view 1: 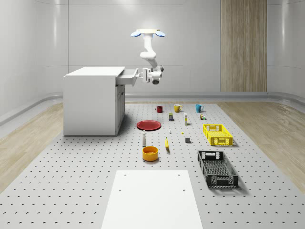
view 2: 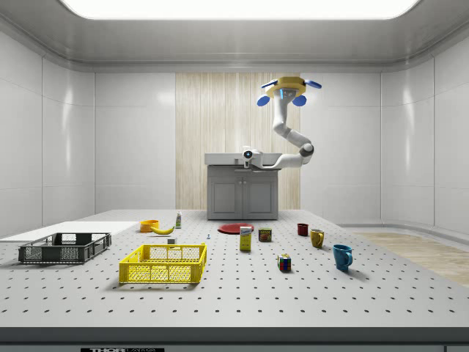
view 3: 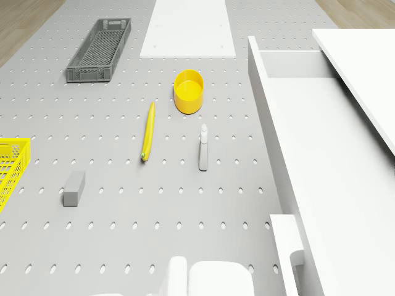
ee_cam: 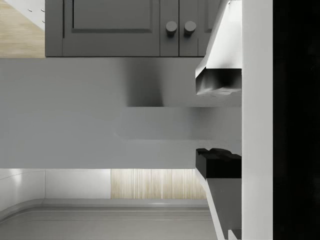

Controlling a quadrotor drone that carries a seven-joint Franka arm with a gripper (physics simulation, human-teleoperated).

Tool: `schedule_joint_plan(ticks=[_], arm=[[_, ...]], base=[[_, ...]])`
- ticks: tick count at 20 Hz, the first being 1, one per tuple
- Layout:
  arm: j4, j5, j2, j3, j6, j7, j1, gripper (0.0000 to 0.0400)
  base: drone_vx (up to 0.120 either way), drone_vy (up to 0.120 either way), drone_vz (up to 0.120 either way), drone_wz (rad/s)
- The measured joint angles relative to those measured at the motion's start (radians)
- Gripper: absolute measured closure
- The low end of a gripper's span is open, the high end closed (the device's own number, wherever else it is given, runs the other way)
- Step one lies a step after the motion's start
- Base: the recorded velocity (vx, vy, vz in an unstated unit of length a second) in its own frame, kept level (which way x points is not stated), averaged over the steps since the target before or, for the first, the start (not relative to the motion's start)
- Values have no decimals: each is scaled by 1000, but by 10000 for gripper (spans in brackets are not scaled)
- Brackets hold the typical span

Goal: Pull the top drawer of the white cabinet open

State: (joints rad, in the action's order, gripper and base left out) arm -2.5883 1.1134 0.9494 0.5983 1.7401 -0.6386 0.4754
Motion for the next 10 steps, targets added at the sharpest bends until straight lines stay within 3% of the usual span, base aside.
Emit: schedule_joint_plan(ticks=[4,10], arm=[[5,-20,8,22,-2,-6,10,135],[7,-37,19,39,6,-14,26,105]], base=[[0,0,0,0],[0,0,0,0]])
